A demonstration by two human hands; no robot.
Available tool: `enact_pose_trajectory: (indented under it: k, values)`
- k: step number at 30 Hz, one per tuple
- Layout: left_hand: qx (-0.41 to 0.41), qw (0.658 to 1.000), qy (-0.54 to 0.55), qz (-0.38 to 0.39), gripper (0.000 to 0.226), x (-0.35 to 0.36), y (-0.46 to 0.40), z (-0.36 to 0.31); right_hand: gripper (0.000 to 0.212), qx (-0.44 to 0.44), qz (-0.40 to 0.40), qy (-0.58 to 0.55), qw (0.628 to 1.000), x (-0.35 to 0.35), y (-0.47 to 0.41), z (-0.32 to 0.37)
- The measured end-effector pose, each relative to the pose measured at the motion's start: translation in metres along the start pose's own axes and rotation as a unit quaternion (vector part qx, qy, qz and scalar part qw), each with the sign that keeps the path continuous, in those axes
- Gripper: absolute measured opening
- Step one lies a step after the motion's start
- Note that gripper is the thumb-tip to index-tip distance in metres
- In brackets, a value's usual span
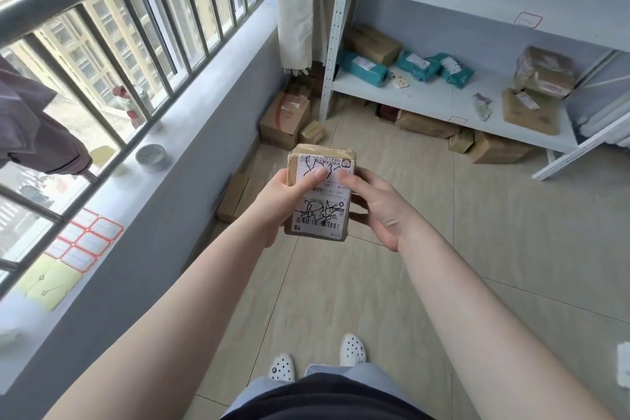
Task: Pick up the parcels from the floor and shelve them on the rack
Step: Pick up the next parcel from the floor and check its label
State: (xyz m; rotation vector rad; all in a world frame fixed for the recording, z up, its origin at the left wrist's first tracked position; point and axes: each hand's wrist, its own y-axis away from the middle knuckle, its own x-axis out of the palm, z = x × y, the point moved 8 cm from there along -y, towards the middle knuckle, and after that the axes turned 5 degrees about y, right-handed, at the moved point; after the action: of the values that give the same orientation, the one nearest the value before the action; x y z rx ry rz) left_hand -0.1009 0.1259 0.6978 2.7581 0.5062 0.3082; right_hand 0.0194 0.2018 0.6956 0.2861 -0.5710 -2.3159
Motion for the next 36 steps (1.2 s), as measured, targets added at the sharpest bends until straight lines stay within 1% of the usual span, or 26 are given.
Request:
enact_pose_trajectory:
  k: [1, 2, 4, 6, 8, 10, 11, 12, 14, 15, 17, 19, 20, 21, 23, 25, 27, 28, 30, 32, 34, 36]
  values:
    - [-0.012, 1.000, 0.000, 0.000, 0.025, 0.000, 0.000, 0.000, 0.065, -0.009, -0.015, -0.001, 1.000, -0.002, 0.000, 0.001]
    - [-0.025, 1.000, -0.003, 0.000, 0.028, 0.000, 0.000, 0.001, 0.059, -0.014, -0.029, -0.006, 0.999, -0.005, 0.001, 0.002]
    - [-0.043, 0.999, -0.017, 0.006, 0.048, -0.002, -0.001, 0.003, 0.054, -0.008, -0.051, -0.025, 0.998, -0.009, 0.002, 0.002]
    - [-0.045, 0.999, -0.026, 0.014, 0.068, -0.003, -0.003, 0.006, 0.054, 0.005, -0.067, -0.057, 0.996, -0.013, 0.002, 0.000]
    - [-0.053, 0.998, -0.012, -0.013, 0.090, -0.008, -0.005, 0.009, 0.052, 0.018, -0.076, -0.100, 0.992, -0.013, 0.003, 0.000]
    - [-0.059, 0.996, 0.015, -0.058, 0.102, -0.015, -0.008, 0.012, 0.049, 0.027, -0.076, -0.131, 0.988, -0.011, 0.003, -0.001]
    - [-0.060, 0.995, 0.034, -0.069, 0.100, -0.017, -0.009, 0.013, 0.046, 0.030, -0.073, -0.138, 0.987, -0.010, 0.003, -0.001]
    - [-0.059, 0.994, 0.050, -0.074, 0.092, -0.017, -0.009, 0.013, 0.044, 0.033, -0.069, -0.143, 0.987, -0.008, 0.003, -0.001]
    - [-0.056, 0.993, 0.055, -0.085, 0.070, -0.020, -0.009, 0.010, 0.041, 0.035, -0.068, -0.136, 0.988, -0.009, 0.001, -0.004]
    - [-0.053, 0.993, 0.050, -0.089, 0.063, -0.022, -0.009, 0.007, 0.044, 0.031, -0.076, -0.119, 0.989, -0.012, 0.000, -0.004]
    - [-0.043, 0.995, 0.035, -0.083, 0.058, -0.027, -0.009, -0.002, 0.061, 0.014, -0.102, -0.073, 0.992, -0.022, -0.003, -0.001]
    - [-0.036, 0.998, -0.010, -0.059, 0.061, -0.030, -0.010, -0.011, 0.078, -0.004, -0.112, -0.033, 0.993, -0.033, -0.003, 0.008]
    - [-0.034, 0.998, -0.048, -0.039, 0.064, -0.030, -0.011, -0.016, 0.081, -0.012, -0.100, -0.012, 0.995, -0.035, -0.004, 0.013]
    - [-0.033, 0.996, -0.086, -0.018, 0.068, -0.028, -0.012, -0.020, 0.080, -0.017, -0.079, 0.013, 0.997, -0.034, -0.003, 0.017]
    - [-0.027, 0.990, -0.138, 0.011, 0.077, -0.023, -0.013, -0.029, 0.069, -0.020, -0.039, 0.054, 0.998, -0.031, -0.001, 0.023]
    - [-0.014, 0.990, -0.136, 0.014, 0.084, -0.019, -0.015, -0.034, 0.055, -0.022, -0.032, 0.055, 0.998, -0.032, 0.001, 0.024]
    - [0.007, 0.994, -0.108, -0.019, 0.090, -0.018, -0.016, -0.037, 0.044, -0.021, -0.049, 0.018, 0.998, -0.034, 0.001, 0.021]
    - [0.018, 0.992, -0.109, -0.053, 0.092, -0.020, -0.016, -0.038, 0.041, -0.015, -0.062, -0.006, 0.998, -0.036, 0.000, 0.017]
    - [0.028, 0.982, -0.139, -0.126, 0.100, -0.023, -0.016, -0.032, 0.043, 0.004, -0.092, -0.049, 0.995, -0.036, 0.000, 0.008]
    - [0.020, 0.973, -0.145, -0.179, 0.110, -0.024, -0.015, -0.023, 0.047, 0.022, -0.114, -0.085, 0.990, -0.033, -0.002, -0.004]
    - [0.008, 0.975, -0.103, -0.195, 0.116, -0.019, -0.013, -0.011, 0.038, 0.027, -0.128, -0.124, 0.984, -0.029, -0.002, -0.011]
    - [-0.029, 0.983, -0.048, -0.175, 0.117, -0.008, -0.010, 0.003, 0.028, 0.022, -0.128, -0.161, 0.978, -0.024, -0.001, -0.014]
